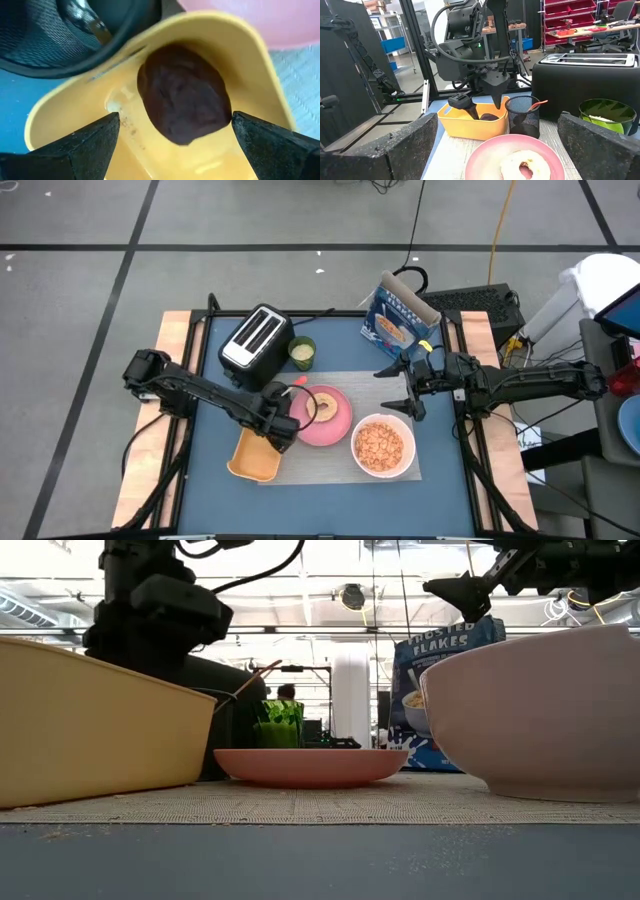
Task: Arrange a breakfast setting
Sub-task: Put the red apple on the gray placemat
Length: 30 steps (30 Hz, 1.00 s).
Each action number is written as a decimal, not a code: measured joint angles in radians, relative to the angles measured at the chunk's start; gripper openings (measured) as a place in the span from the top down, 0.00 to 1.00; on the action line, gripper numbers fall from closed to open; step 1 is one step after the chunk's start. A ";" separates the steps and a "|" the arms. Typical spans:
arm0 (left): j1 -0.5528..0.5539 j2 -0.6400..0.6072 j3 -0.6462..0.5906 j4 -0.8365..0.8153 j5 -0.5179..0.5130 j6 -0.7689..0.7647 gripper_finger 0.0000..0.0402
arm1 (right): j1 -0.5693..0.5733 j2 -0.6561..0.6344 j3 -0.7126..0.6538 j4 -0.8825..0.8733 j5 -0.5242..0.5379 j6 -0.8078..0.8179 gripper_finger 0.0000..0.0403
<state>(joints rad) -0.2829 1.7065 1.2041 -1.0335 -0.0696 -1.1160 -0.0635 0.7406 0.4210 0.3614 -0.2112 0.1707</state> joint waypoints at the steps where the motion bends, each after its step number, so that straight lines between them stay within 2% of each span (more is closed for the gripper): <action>1: 0.000 0.000 0.000 0.003 -0.014 -0.010 0.03 | 0.000 0.000 0.000 0.000 0.000 0.000 0.01; 9: 0.001 0.000 0.000 0.100 -0.039 0.008 0.03 | 0.000 0.000 0.000 0.000 0.000 0.000 0.01; 15: -0.002 0.000 0.000 0.167 -0.041 0.088 0.03 | 0.000 0.000 0.000 0.000 0.000 0.000 0.01; 22: -0.003 0.000 0.000 0.165 -0.044 0.041 0.03 | 0.000 0.000 0.000 0.000 0.000 0.000 0.01; 30: -0.010 0.009 0.000 0.139 -0.043 0.063 0.03 | 0.000 0.000 0.000 0.000 0.000 0.000 0.01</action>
<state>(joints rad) -0.2932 1.7157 1.2037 -0.8948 -0.1131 -1.0529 -0.0635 0.7406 0.4210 0.3611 -0.2115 0.1707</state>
